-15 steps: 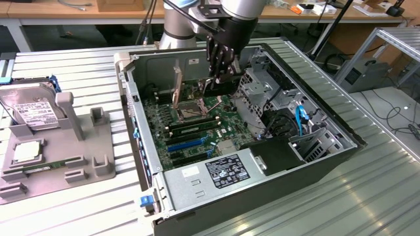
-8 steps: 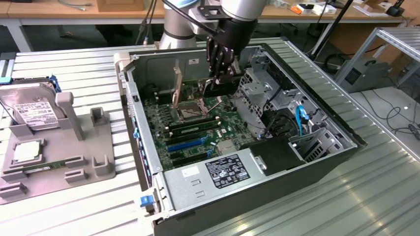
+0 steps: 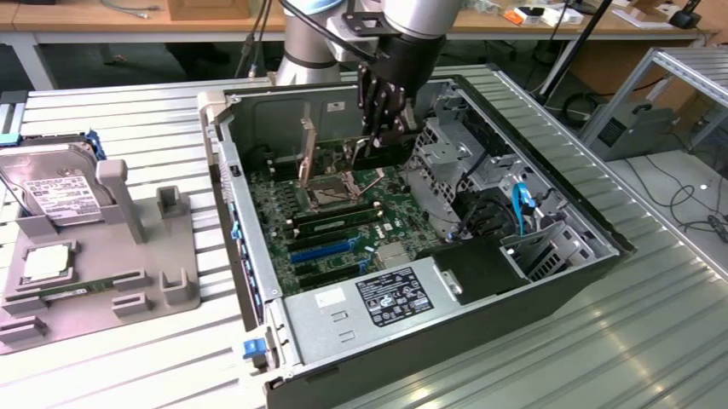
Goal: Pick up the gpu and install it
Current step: 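Insert the gpu into the slot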
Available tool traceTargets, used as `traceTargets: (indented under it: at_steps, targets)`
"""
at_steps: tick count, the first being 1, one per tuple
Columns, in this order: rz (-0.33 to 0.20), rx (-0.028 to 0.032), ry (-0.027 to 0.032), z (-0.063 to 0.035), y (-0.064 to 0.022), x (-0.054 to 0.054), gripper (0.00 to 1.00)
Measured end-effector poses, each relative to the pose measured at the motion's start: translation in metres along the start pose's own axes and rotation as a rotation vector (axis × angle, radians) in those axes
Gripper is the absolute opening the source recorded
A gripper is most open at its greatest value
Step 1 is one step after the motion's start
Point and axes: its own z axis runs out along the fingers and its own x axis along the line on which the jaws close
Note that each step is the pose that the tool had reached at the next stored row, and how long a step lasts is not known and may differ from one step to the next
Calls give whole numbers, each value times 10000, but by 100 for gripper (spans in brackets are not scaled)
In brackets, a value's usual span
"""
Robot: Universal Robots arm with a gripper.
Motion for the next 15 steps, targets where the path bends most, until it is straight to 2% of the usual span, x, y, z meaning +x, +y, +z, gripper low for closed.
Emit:
traceTargets:
  at_steps: [15]
  targets:
    - [0, 0, 0, 37, -2, 6, 27]
